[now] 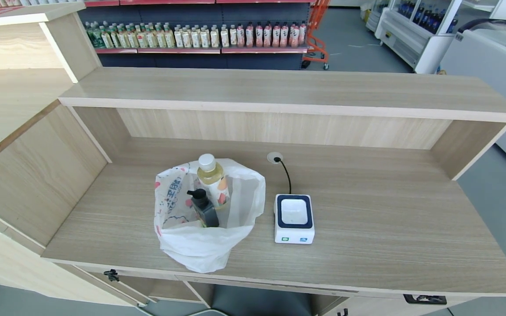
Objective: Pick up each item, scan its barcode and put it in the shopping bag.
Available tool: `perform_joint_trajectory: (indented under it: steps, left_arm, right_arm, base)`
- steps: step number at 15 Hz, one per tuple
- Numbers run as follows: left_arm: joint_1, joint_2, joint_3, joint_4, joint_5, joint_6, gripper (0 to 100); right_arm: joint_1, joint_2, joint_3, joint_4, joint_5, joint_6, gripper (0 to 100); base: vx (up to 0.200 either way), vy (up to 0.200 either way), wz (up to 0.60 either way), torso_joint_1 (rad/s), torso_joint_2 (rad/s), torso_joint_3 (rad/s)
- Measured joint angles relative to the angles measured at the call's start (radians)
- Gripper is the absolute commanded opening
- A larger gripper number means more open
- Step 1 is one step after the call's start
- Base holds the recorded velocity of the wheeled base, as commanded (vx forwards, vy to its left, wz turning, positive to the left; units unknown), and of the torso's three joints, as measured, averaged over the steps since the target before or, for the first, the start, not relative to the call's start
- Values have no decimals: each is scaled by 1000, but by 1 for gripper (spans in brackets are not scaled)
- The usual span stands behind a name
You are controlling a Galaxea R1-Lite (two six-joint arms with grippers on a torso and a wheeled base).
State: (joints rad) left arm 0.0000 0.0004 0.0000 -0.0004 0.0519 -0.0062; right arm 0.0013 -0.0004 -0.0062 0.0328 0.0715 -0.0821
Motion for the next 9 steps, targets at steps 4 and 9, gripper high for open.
perform_joint_trajectory:
  steps: [4, 9]
  left_arm:
    - [0, 0, 0, 0, 0, 3, 100]
    - [0, 0, 0, 0, 1, 3, 100]
  right_arm:
    - [0, 0, 0, 0, 0, 0, 100]
    - [0, 0, 0, 0, 0, 0, 100]
  base:
    - [150, 0, 0, -1, -1, 3]
    - [0, 0, 0, 0, 0, 0]
